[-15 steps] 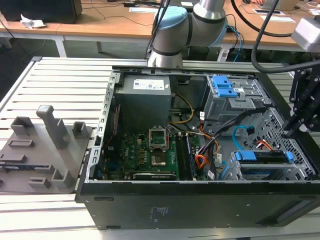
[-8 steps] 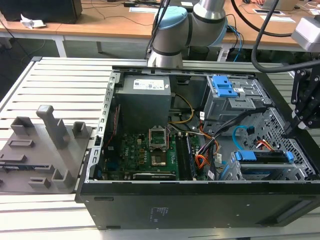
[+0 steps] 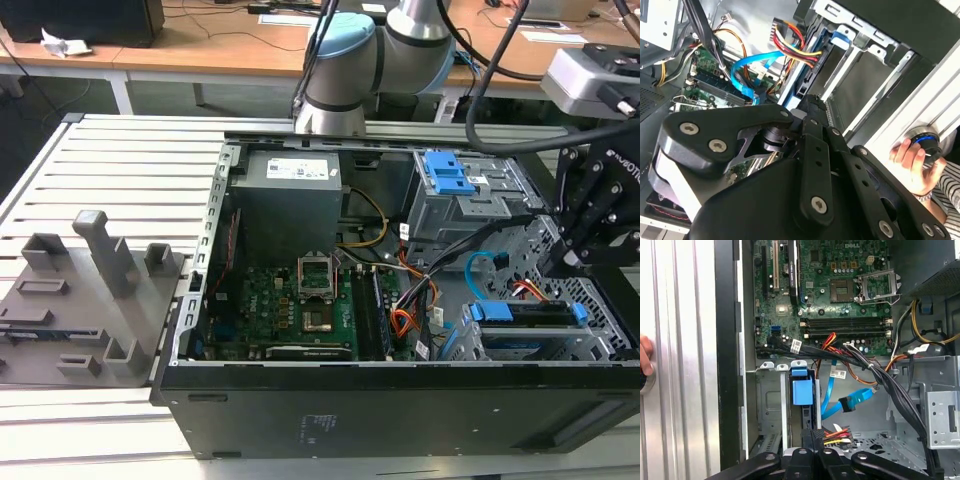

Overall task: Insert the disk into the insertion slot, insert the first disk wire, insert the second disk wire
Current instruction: 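Insert the first disk wire, then insert the second disk wire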

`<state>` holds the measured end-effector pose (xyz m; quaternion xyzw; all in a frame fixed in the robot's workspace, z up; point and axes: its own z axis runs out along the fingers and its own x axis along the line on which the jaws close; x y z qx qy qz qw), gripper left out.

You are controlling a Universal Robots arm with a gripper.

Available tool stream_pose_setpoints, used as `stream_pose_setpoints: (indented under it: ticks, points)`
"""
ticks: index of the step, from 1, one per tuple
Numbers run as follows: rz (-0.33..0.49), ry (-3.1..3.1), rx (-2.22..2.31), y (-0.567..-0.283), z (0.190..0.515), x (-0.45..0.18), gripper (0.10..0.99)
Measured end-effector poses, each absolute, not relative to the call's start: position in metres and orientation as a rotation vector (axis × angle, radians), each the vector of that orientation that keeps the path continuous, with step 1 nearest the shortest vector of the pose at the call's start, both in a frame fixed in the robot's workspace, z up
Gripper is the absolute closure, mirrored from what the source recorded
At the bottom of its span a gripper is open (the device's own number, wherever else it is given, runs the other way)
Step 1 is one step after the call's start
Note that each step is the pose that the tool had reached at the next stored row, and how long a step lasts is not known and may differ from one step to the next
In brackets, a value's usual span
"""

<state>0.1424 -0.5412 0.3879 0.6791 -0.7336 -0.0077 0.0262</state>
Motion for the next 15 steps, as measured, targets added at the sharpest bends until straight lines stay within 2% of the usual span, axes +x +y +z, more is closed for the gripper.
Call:
stream_pose_setpoints:
  ticks: [7, 15]
  points:
    - [-0.024, -2.267, 2.099, -0.541, 0.374, 0.137, 0.980]
    - [-0.024, -2.267, 2.099, -0.541, 0.374, 0.137, 0.980]
